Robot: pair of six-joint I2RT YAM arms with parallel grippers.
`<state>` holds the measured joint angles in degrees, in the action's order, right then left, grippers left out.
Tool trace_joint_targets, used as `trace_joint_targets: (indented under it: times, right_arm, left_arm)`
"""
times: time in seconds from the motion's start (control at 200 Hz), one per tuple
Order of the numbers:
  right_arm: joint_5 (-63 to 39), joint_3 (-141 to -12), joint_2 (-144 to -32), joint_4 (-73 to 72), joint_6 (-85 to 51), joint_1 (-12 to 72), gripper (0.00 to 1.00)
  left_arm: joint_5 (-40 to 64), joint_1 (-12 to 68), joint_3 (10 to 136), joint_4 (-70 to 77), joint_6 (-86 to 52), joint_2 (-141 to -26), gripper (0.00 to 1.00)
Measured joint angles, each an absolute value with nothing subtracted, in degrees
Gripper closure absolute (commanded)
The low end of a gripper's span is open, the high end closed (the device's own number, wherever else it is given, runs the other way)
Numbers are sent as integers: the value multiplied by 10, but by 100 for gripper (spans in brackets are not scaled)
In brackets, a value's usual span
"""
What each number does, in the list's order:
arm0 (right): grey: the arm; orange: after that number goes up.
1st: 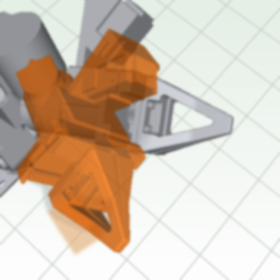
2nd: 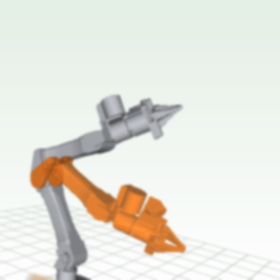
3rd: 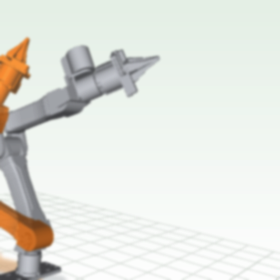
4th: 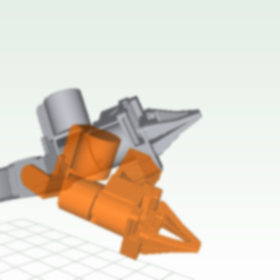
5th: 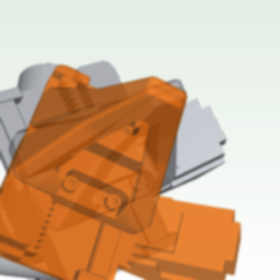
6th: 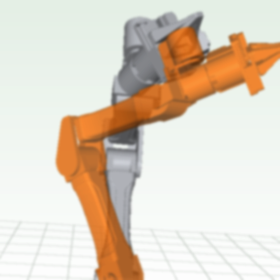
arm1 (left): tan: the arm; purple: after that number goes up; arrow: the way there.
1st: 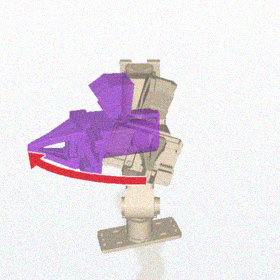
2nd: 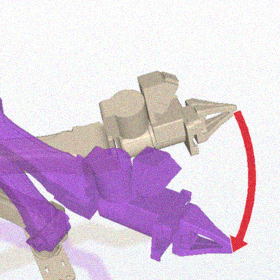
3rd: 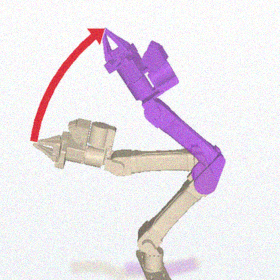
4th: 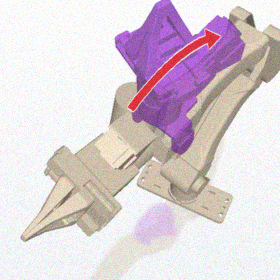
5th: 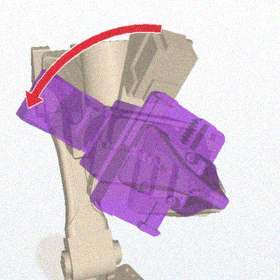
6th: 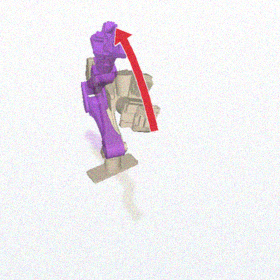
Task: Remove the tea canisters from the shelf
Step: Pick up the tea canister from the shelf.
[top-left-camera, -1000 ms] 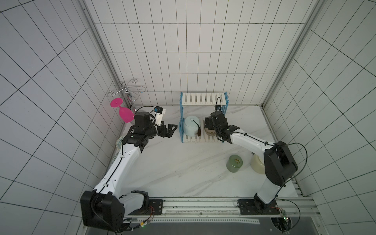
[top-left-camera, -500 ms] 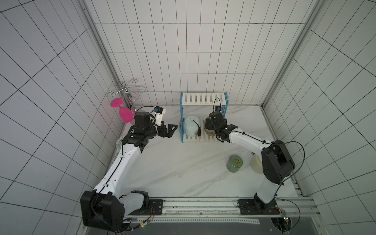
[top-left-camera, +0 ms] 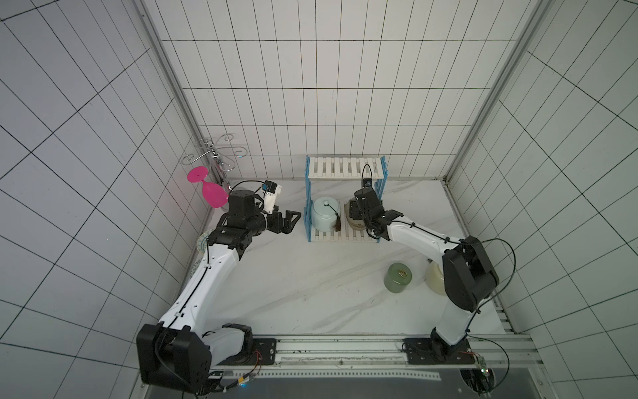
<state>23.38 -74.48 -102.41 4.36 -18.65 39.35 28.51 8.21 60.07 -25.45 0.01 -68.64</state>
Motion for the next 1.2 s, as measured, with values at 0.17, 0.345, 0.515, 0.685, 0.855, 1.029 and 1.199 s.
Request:
trace_joint_targets:
  times: [0.17,0.345,0.515,0.685,0.855,1.029,1.199]
  right_arm:
    - [223,-745,-1017,49,-180,392,48]
    - [202,-743,-998,83,-177,394,53]
    - [193,-741,-969,117,-176,400,54]
    - [191,-733,-926,138,-176,413,54]
    - [193,-719,-889,150,-176,437,54]
    - [200,-690,-854,166,-176,471,55]
    - [202,-659,-818,180,-175,508,57]
  left_arm:
    - [285,83,599,-254,0,-686,1]
    - [285,83,599,-254,1,-686,1]
    - [285,83,599,-254,2,-686,1]
    - [285,83,599,-253,4,-686,1]
    - [285,83,599,-253,4,-686,1]
    - [285,83,599,-252,5,-686,1]
    - [285,82,599,-252,5,-686,1]
